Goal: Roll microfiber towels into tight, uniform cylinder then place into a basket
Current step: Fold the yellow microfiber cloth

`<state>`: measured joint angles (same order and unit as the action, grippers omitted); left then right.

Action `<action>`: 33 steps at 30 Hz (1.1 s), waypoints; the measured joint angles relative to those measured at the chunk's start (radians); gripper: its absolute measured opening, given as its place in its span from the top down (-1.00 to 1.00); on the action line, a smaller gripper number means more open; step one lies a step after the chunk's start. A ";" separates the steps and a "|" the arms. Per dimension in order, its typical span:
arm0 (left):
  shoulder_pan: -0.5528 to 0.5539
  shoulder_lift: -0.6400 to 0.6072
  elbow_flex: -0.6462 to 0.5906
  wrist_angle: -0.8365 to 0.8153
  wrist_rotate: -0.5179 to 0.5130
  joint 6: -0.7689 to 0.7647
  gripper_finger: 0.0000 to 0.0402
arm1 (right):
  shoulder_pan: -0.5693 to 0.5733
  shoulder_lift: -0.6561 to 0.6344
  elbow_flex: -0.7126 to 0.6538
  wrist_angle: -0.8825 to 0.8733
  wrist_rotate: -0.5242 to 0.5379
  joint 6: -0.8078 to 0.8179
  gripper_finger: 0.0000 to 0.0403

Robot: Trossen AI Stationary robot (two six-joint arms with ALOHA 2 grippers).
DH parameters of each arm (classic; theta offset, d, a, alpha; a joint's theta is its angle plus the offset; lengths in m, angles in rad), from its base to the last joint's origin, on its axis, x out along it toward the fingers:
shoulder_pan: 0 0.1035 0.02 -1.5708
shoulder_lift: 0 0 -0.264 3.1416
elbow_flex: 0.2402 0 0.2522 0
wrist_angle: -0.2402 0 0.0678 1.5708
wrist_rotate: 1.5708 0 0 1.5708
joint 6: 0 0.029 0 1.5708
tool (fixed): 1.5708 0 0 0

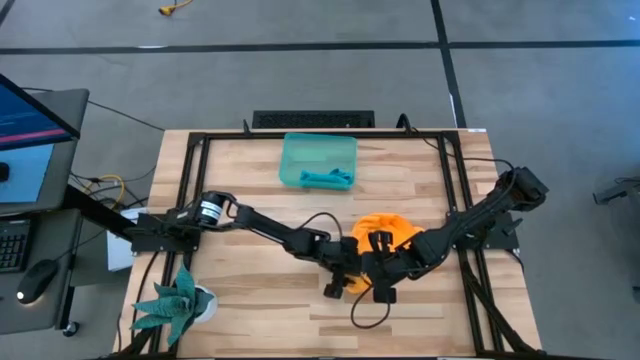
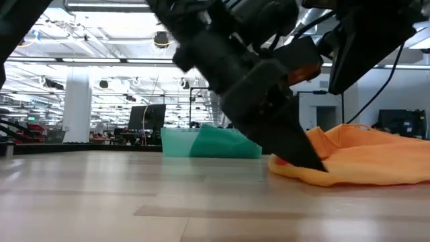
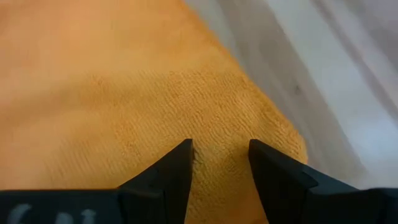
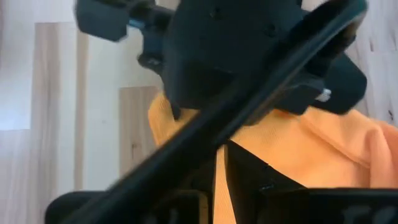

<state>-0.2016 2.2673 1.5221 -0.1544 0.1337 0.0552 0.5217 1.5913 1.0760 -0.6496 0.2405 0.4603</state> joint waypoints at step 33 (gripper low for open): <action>-0.181 -0.082 0.161 -1.199 -0.879 -0.570 0.24 | -0.015 0.000 0.000 -0.106 0.079 0.011 0.72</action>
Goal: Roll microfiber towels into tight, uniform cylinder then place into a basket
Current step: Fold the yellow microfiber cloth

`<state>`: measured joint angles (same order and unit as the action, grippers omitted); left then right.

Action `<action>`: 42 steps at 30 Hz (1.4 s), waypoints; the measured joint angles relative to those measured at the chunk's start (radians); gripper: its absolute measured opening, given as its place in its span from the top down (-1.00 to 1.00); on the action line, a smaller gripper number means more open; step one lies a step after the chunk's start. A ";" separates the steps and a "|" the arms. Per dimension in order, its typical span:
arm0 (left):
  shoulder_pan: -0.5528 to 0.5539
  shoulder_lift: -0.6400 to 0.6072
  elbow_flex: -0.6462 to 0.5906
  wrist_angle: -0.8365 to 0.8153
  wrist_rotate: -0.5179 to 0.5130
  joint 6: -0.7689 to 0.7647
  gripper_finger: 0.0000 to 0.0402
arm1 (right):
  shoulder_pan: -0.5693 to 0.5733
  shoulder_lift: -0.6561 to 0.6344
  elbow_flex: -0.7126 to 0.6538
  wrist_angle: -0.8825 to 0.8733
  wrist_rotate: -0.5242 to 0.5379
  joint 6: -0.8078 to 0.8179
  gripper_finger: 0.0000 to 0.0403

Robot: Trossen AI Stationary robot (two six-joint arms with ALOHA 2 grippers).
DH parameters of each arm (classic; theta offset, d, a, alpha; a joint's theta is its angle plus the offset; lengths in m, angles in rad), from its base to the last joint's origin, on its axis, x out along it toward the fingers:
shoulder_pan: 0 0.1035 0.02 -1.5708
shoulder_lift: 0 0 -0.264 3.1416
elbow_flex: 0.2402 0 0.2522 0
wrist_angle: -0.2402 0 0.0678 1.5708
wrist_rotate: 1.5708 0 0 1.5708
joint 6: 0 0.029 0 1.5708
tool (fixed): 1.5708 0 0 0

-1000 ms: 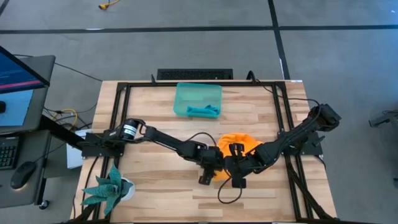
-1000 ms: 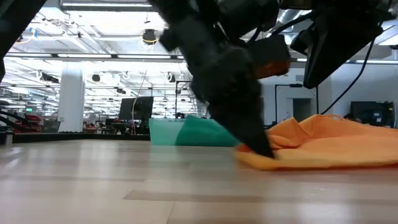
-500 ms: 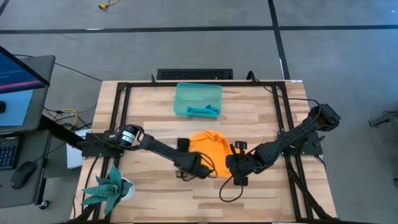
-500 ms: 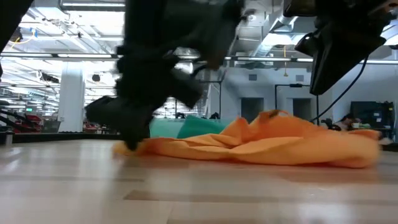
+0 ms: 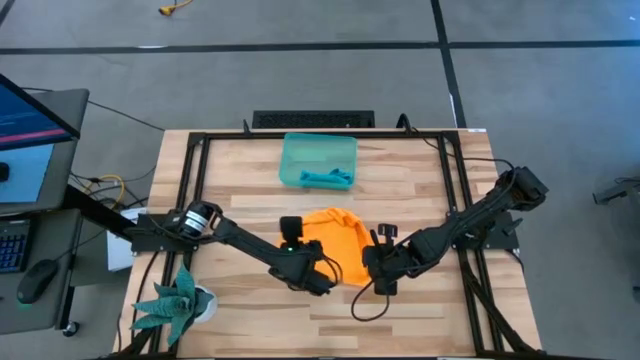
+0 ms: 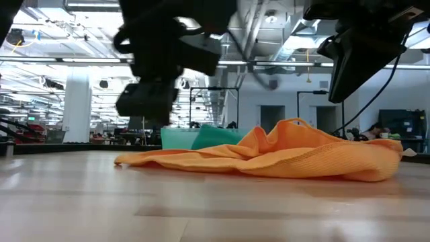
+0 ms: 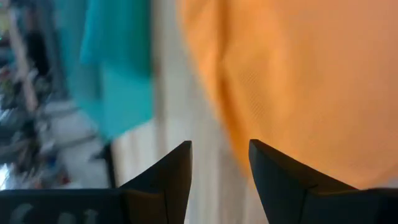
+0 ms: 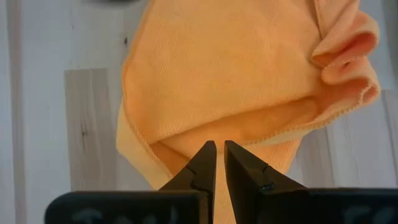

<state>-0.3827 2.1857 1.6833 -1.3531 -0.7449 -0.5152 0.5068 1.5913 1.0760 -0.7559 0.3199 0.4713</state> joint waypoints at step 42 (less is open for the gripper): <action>0.184 -0.584 -0.858 1.288 0.550 0.317 0.24 | -0.118 0.000 -0.001 0.243 0.053 -0.242 0.72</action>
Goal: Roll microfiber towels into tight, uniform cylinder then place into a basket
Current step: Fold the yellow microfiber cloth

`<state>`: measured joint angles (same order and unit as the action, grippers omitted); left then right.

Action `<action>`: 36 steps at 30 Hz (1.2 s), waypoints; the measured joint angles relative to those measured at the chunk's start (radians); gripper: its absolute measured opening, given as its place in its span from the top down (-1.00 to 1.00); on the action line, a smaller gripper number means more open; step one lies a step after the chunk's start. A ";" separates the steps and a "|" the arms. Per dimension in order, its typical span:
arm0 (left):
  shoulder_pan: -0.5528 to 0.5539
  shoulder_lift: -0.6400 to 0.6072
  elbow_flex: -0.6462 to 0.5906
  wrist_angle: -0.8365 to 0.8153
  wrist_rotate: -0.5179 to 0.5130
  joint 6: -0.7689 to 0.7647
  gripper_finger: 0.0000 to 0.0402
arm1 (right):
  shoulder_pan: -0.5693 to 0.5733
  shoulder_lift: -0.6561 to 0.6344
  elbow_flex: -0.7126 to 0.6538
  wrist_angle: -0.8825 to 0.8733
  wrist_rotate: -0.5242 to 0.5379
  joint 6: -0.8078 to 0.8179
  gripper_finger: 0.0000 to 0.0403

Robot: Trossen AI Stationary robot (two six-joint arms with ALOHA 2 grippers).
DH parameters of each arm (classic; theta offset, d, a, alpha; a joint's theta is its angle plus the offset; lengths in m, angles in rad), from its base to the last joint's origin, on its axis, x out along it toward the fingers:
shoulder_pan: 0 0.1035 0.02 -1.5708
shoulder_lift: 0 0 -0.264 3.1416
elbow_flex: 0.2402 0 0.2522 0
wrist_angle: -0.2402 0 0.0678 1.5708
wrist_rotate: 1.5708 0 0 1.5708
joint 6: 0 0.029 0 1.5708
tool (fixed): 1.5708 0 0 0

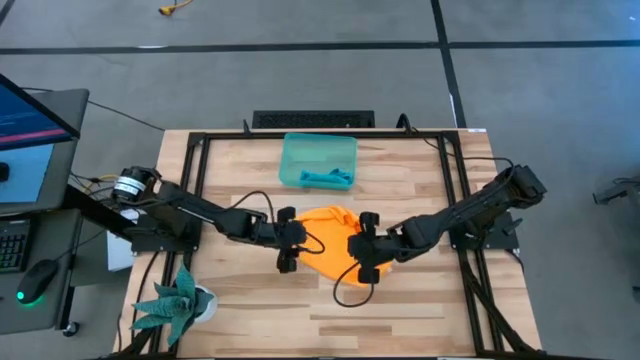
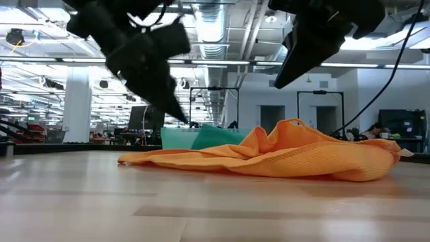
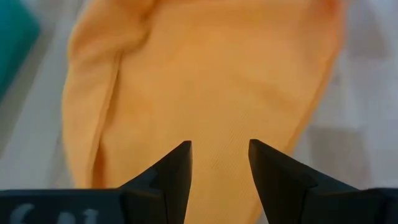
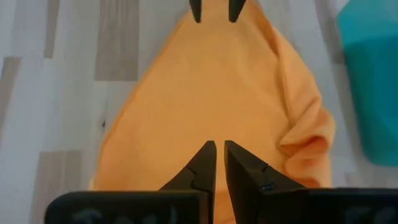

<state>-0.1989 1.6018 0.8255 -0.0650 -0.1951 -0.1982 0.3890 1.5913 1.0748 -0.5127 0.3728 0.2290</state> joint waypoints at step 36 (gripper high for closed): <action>0.066 -0.003 -0.041 -0.340 -0.024 -0.798 0.24 | 0.001 0.001 -0.068 0.033 0.026 -0.004 0.72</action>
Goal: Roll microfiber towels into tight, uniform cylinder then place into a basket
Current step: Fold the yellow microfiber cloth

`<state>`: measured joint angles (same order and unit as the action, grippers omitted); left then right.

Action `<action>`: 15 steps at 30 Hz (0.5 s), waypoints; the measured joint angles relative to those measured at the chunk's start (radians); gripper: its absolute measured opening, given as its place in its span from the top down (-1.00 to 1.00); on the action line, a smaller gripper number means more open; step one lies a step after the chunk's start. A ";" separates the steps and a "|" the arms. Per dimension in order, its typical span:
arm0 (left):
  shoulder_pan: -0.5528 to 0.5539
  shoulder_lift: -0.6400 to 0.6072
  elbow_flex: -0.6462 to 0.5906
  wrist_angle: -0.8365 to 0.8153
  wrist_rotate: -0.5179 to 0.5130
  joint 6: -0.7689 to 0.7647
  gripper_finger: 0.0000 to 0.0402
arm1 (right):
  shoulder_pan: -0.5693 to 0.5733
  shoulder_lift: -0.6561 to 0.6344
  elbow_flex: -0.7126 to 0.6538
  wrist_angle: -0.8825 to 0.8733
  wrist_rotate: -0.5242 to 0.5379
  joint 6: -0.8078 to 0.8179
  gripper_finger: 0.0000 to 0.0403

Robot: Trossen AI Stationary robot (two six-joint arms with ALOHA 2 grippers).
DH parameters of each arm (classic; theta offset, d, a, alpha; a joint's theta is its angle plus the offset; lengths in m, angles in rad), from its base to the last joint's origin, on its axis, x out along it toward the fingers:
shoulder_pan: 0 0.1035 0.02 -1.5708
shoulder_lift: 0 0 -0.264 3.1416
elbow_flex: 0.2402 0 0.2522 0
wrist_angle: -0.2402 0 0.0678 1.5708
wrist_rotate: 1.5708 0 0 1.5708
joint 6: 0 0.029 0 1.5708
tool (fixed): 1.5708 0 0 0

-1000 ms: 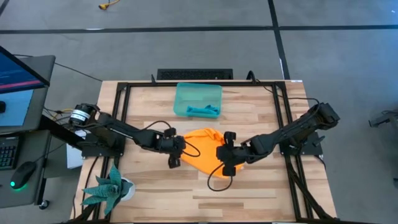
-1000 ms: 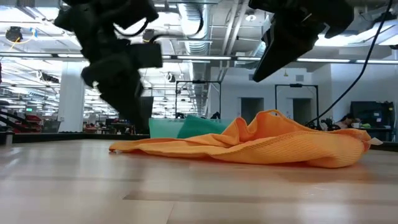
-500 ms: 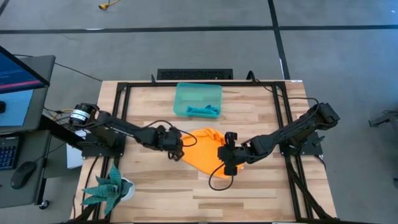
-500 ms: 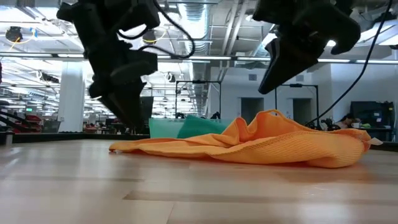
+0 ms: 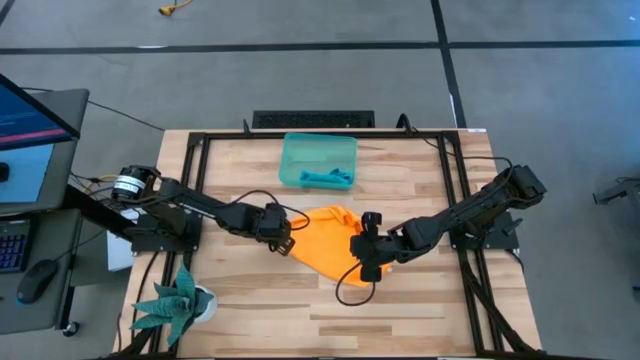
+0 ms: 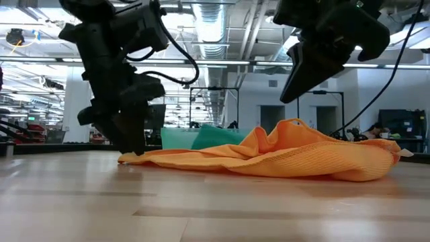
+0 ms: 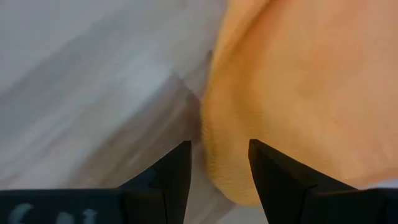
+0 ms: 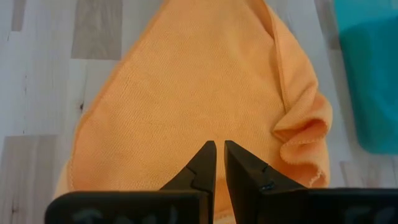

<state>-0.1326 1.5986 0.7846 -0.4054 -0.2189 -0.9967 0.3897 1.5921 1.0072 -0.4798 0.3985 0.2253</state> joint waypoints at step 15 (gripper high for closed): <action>0.003 0.000 -0.024 0.068 0.083 0.093 0.39 | -0.007 0.000 0.000 0.015 0.000 0.001 0.72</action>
<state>-0.1291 1.5990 0.7609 -0.3371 -0.1355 -0.9034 0.3831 1.5921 1.0077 -0.4648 0.3981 0.2261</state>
